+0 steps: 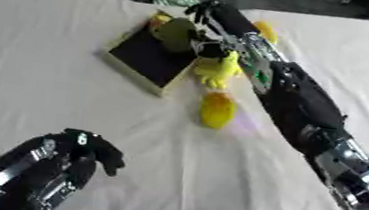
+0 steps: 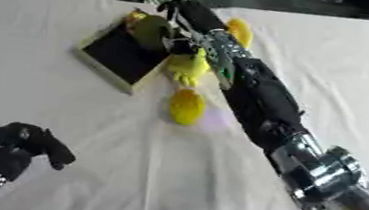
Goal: Pick up objects on the table and place them in the box.
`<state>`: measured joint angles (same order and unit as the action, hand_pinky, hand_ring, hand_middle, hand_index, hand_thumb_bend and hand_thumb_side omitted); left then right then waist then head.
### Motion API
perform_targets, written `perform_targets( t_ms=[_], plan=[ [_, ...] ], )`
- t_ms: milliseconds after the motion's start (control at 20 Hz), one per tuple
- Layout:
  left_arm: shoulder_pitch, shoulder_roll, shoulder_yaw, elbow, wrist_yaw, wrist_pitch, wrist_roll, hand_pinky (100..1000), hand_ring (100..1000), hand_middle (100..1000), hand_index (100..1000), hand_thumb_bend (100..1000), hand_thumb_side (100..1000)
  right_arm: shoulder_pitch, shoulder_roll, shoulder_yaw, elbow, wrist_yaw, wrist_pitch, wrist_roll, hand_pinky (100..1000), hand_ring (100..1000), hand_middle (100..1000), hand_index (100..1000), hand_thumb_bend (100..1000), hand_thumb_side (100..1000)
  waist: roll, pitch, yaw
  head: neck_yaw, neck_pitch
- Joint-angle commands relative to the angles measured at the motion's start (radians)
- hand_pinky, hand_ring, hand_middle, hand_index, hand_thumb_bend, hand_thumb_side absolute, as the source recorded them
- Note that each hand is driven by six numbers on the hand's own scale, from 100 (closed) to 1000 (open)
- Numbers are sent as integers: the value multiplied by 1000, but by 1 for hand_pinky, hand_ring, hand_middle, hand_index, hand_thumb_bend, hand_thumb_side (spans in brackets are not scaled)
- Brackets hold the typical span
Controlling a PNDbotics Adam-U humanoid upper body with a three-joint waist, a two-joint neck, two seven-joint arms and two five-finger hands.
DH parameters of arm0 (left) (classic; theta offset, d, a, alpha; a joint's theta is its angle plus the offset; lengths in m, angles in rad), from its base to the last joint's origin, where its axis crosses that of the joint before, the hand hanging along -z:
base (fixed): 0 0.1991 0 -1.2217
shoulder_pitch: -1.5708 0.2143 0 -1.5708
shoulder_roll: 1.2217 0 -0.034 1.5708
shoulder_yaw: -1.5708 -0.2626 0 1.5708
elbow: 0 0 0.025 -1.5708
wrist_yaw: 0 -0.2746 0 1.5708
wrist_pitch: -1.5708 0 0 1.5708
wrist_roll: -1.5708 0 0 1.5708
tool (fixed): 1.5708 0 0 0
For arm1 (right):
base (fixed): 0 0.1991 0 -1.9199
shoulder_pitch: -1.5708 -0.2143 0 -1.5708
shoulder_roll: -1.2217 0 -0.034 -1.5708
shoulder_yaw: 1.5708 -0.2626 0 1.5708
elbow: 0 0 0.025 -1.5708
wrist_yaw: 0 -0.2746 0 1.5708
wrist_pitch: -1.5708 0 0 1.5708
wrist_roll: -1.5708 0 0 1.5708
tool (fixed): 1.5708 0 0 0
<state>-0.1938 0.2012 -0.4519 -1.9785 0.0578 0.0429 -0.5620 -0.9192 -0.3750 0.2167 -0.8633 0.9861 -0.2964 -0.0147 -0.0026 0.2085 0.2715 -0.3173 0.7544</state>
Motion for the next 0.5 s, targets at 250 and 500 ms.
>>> perform_targets(
  t_ms=[250,500],
  plan=[
    [-7,2,3,-22,4,-1,-3,727,698,526,738,100,699,-19,-60,-23,-105,60,-25,68,709,749,757,906,100,179,-3,-22,-9,7,-11],
    [-4,6,5,-22,2,0,0,727,698,526,738,100,698,-20,-133,-69,-143,-80,57,59,677,736,764,902,100,150,-10,-25,-17,9,-15]
  ],
)
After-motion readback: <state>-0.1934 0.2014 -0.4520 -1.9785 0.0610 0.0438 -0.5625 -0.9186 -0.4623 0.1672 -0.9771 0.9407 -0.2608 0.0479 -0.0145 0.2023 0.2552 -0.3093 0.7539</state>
